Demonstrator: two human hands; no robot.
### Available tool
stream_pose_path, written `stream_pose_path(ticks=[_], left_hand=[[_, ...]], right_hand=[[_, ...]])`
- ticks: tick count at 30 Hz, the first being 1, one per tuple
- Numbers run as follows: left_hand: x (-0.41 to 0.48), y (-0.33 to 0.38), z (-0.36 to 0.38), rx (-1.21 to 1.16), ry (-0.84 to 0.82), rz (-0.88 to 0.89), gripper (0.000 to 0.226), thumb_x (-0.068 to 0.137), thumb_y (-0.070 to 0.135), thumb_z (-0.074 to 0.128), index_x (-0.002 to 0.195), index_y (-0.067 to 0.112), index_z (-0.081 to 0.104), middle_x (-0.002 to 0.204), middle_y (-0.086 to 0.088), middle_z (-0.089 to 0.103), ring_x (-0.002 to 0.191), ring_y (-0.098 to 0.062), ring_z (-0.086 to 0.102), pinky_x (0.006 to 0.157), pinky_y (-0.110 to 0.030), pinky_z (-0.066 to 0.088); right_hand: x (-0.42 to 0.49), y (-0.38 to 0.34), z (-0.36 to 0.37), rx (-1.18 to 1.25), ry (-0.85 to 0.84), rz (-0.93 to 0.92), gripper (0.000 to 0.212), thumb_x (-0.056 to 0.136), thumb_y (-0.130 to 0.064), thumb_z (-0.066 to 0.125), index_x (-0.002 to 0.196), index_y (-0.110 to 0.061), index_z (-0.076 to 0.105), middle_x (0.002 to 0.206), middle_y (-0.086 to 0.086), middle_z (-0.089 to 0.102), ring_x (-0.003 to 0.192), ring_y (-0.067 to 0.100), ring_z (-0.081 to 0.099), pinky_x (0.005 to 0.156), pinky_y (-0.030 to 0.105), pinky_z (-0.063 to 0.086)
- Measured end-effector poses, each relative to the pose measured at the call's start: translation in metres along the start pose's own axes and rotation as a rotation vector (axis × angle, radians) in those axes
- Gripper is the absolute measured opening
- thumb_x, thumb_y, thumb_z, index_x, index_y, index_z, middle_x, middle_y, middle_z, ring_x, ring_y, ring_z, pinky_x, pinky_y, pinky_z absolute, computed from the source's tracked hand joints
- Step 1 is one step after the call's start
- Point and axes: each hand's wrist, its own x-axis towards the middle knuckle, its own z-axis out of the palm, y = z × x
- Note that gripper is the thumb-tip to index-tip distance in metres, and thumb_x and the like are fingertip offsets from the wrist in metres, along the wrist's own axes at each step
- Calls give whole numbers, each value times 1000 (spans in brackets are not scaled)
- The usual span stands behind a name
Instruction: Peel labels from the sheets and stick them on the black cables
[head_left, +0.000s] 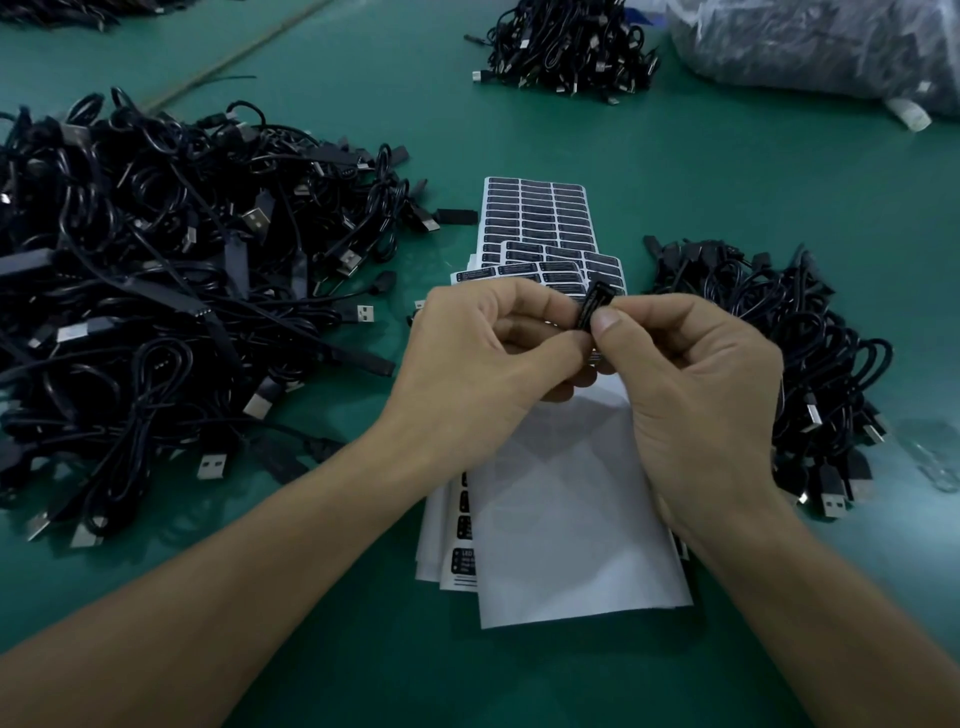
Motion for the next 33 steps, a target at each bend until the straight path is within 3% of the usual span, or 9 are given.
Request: stream_pose_path(ticks=[8,24,33], left_hand=[[0,2,-3,-52,-24,-12,12,85,-2,75,91,6,70,73,-7,76,66,-16,74,61,-23,60],[2,2,-7,-93,-118,-26,18,87,0,72,96,15,71,81,-8,78,73,-15,75,65,-21,59],[2,1,-8,-104,-91,-34,16,87,-1,72,95,12,71,79,-7,78,73,-15,76,63,-19,58]], right_hand=[[1,2,0,41,30,75,16,89,-3,70,80,-16,71,71,-6,73,66,7,69,66,17,54],[5,4,-4,94,24,162,15,90,-5,70,79,-16,73,70,-3,72,67,9,67,69,19,53],[7,6,-6,164,-37,206,8,85,-12,69,79,-14,74,76,6,72,70,20,66,75,35,54]])
